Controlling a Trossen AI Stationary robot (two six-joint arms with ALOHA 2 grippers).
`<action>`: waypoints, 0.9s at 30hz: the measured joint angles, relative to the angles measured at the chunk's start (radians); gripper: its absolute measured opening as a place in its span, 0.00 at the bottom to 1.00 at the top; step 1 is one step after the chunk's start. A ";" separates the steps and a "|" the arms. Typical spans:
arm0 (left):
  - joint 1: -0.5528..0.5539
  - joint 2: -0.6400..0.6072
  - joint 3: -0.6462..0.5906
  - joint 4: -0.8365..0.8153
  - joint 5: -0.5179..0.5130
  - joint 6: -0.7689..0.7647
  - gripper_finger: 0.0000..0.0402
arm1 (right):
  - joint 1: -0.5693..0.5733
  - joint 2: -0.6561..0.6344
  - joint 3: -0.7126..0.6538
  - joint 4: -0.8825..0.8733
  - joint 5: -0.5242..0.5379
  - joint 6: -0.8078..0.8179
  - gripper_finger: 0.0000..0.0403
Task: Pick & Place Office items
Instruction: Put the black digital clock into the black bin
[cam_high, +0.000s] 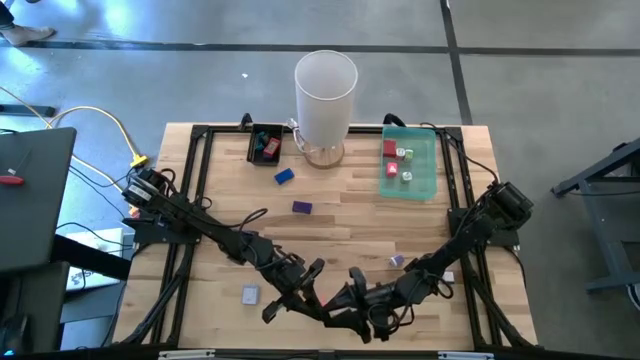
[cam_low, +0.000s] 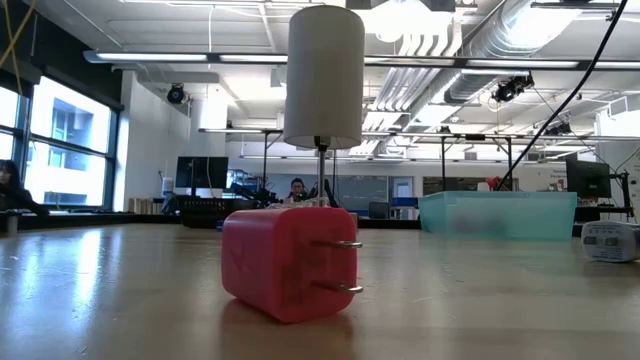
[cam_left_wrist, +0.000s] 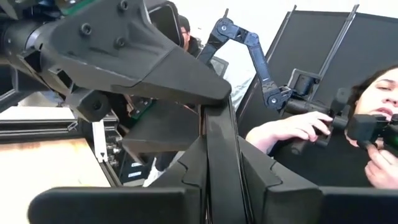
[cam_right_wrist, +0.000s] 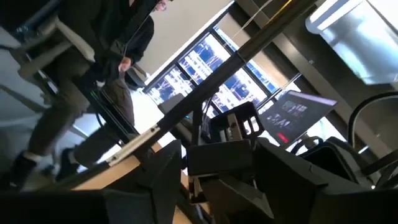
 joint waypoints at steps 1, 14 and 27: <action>0.000 0.000 0.000 0.000 0.000 -0.002 0.12 | -0.001 0.000 0.000 0.000 -0.001 0.017 0.47; 0.001 0.000 0.000 -0.002 -0.004 -0.015 0.12 | 0.057 0.000 0.000 0.031 0.073 0.175 0.48; 0.040 -0.033 0.000 -0.145 -0.138 0.088 0.13 | 0.245 0.000 0.000 0.038 0.364 0.247 0.48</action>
